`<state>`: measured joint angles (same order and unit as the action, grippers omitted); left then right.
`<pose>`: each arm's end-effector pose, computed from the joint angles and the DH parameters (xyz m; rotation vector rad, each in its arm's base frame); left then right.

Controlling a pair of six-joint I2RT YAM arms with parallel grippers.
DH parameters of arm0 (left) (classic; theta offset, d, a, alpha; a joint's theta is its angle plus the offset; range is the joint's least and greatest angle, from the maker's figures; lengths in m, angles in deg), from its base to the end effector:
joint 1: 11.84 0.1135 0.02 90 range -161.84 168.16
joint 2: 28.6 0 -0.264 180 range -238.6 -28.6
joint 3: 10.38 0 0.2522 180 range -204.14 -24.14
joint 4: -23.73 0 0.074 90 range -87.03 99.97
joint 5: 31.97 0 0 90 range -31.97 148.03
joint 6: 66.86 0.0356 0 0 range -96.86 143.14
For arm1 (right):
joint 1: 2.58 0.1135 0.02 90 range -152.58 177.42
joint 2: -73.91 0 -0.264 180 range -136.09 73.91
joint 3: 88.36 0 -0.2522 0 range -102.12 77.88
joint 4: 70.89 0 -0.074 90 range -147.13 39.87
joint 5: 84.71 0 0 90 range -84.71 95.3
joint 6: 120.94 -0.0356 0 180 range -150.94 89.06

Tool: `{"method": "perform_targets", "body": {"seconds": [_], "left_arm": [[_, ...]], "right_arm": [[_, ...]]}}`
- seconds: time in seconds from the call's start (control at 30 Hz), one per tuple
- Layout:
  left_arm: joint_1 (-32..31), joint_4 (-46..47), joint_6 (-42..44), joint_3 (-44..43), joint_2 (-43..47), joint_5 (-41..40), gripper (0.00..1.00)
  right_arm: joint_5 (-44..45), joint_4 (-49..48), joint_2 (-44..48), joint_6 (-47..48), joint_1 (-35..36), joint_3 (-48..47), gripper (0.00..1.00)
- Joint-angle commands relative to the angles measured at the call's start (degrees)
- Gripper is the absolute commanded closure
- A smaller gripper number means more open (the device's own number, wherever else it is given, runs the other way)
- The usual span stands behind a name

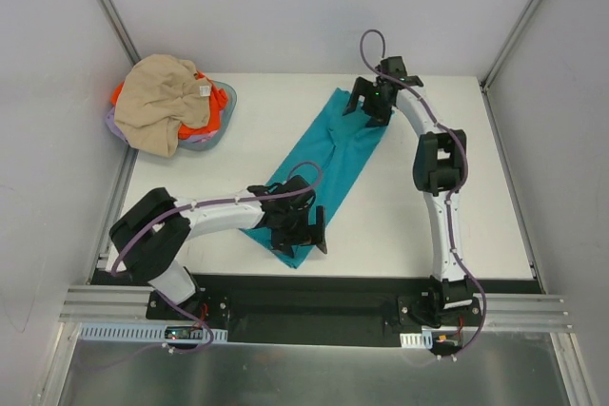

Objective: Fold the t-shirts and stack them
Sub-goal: Rotate the tshirt 90 degrees

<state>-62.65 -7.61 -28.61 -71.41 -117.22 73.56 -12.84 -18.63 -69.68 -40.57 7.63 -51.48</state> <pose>0.1778 -0.2332 0.1679 0.0856 2.8828 -0.8709 0.5393 0.1084 0.1823 -0.1473 2.5018 0.5387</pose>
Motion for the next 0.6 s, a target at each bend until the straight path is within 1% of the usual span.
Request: {"method": "perform_targets", "body": {"seconds": [0.0, 0.07, 0.13, 0.17, 0.27, 0.33, 0.43, 0.57], "left_arm": [[-5.2, -3.2, -3.4, -6.9, -7.1, -4.4, 0.01], [-8.8, -2.4, -4.2, -11.7, -9.8, -4.8, 0.01], [-11.1, -1.8, -5.6, -14.9, -13.9, -5.7, 0.01], [-12.8, -0.4, -5.9, -17.7, -16.6, -6.0, 0.01], [-14.7, 3.2, -6.5, -21.8, -21.7, -3.1, 0.01], [-15.2, 3.9, -6.6, -23.7, -23.3, -1.5, 0.0], [-15.9, 4.0, -6.5, -26.3, -24.4, -2.2, 0.01], [-16.3, 4.2, -5.2, -26.2, -23.2, -2.7, 0.01]], "right_arm": [[-0.1, -2.5, -5.0, -4.3, 4.3, -6.2, 0.03], [-0.1, -6.8, -4.5, -8.0, 4.6, -4.9, 0.03], [-1.1, -8.3, -4.9, -9.8, 5.0, -5.0, 0.03], [-1.3, -8.5, -5.1, -10.9, 5.2, -4.9, 0.03], [-1.7, -8.0, -6.3, -11.3, 6.7, -5.7, 0.03], [-1.8, -7.3, -7.0, -11.4, 7.7, -5.9, 0.03], [-1.2, -6.9, -6.9, -11.4, 8.2, -5.8, 0.03], [0.8, -6.3, -6.0, -10.6, 8.1, -6.0, 0.03]]}}
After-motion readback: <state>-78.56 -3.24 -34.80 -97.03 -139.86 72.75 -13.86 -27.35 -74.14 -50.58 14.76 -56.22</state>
